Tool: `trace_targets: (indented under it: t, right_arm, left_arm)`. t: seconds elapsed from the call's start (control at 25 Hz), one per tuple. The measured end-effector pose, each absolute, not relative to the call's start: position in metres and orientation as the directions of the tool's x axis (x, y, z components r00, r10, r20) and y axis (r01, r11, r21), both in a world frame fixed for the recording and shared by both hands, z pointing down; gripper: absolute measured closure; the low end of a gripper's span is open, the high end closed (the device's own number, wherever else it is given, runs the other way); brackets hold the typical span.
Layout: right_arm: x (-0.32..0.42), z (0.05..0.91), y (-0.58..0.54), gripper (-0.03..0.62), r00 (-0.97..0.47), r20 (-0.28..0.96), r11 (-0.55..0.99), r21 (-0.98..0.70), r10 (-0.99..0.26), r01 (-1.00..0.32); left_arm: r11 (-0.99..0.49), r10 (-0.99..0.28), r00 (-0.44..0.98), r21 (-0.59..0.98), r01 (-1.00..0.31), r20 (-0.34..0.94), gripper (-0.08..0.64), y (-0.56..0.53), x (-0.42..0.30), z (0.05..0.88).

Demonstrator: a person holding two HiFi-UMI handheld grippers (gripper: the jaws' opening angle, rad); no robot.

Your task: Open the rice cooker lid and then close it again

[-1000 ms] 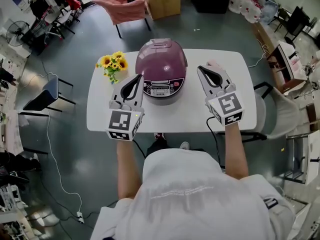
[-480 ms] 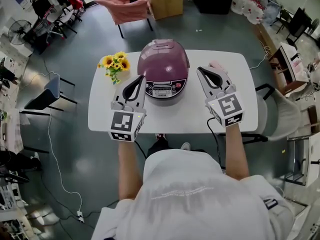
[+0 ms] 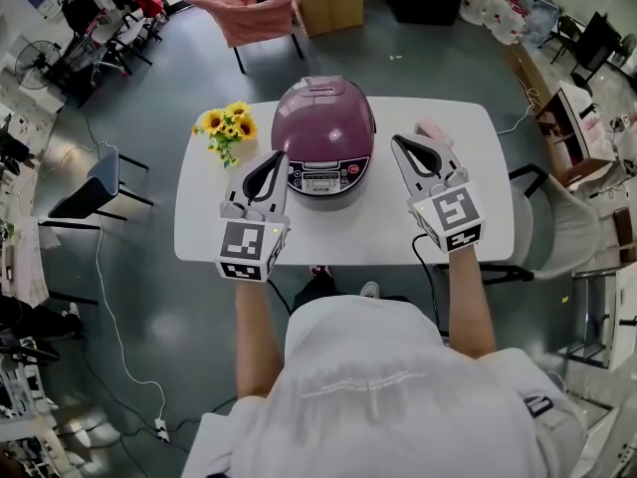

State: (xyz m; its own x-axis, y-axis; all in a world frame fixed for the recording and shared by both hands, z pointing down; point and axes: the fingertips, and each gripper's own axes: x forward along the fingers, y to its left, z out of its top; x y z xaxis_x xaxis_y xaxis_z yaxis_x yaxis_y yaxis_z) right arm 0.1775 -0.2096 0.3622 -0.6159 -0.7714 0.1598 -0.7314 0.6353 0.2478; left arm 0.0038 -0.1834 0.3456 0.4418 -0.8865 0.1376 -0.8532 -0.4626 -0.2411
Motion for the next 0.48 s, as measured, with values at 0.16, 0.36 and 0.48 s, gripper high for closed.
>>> trace_targets:
  t: [0.16, 0.36, 0.48]
  right_arm:
    - [0.177, 0.3648, -0.2115, 0.566, -0.621, 0.161, 0.641, 0.237, -0.767, -0.73]
    - [0.1801, 0.3662, -0.2114, 0.566, -0.622, 0.161, 0.642, 0.227, -0.766, -0.732]
    - [0.1854, 0.3702, -0.2139, 0.566, -0.619, 0.162, 0.639, 0.228, -0.769, -0.735]
  left_arm:
    - [-0.475, -0.88, 0.453, -0.243, -0.846, 0.142, 0.543, -0.1847, 0.009, 0.3484]
    - [-0.474, -0.88, 0.45, -0.23, -0.85, 0.154, 0.545, -0.1854, 0.01, 0.3513]
    - [-0.475, -0.88, 0.448, -0.226, -0.851, 0.16, 0.545, -0.1868, 0.012, 0.3543]
